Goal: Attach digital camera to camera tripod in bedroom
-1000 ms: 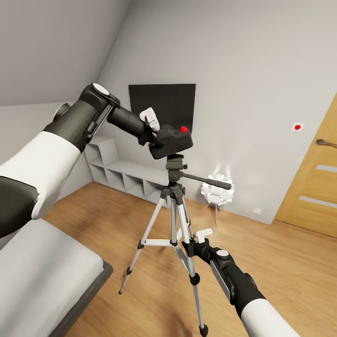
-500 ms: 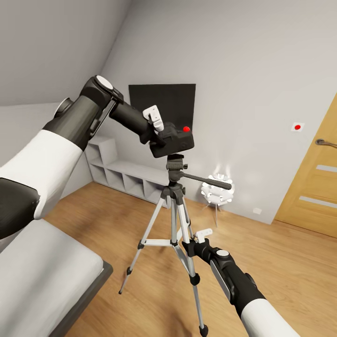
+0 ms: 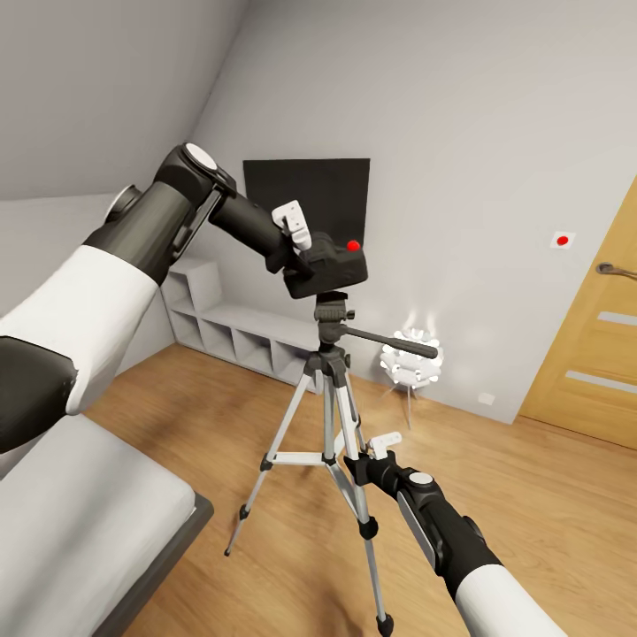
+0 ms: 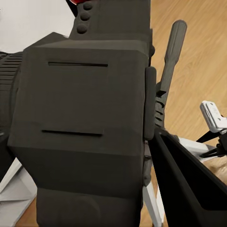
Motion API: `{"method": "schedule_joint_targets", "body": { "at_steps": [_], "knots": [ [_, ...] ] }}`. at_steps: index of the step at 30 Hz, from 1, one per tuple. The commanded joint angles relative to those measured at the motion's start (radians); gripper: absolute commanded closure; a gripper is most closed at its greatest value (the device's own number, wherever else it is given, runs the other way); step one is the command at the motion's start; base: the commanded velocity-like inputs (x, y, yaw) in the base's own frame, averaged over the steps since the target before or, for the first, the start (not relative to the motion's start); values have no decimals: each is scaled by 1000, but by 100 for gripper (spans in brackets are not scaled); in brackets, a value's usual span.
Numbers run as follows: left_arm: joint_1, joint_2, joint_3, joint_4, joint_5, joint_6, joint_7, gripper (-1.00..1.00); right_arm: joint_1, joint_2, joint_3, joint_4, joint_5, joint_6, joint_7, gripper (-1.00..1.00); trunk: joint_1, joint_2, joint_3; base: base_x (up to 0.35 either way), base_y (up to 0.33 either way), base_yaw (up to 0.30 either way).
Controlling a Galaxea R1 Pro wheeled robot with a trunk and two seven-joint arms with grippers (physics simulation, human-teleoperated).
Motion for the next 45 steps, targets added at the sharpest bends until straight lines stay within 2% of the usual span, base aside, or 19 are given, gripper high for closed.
{"method": "schedule_joint_targets", "body": {
  "at_steps": [1, 7, 13, 19, 24, 42, 45],
  "knots": [
    [-1, 1, -2, -1, -8, 8, -6, 100, -1, 0, 2, 1, 12, 5, 1, 100, 0, -1, -2, 0, 0, 0],
    [-1, 9, -8, -1, -36, -3, -8, 100, -1, 0, 2, 1, 12, 5, 1, 100, 0, -1, -2, 0, 0, 0],
    [-1, 10, -10, 4, -42, -31, -9, 100, -1, 0, 2, 1, 12, 3, 1, 100, 0, -1, -2, 0, 0, 0],
    [-1, 8, -10, 11, -40, -115, -9, 100, -1, 0, 2, 1, 12, 1, 1, 100, 0, -1, -2, 0, 0, 0],
    [-1, 8, -2, 11, -31, -157, -10, 100, -1, 0, 2, 1, 12, 1, 0, 100, 0, -1, -2, 0, 0, 0],
    [-1, 7, 3, 16, -21, -179, -11, 100, -1, 0, 2, 1, 12, -1, -2, 100, 0, -1, -2, 0, 0, 0],
    [-1, 19, 6, 9, -19, -182, -14, 100, -1, 6, 2, 3, 6, 3, -1, 100, 0, -1, -2, 0, 0, 0]
  ]
}}
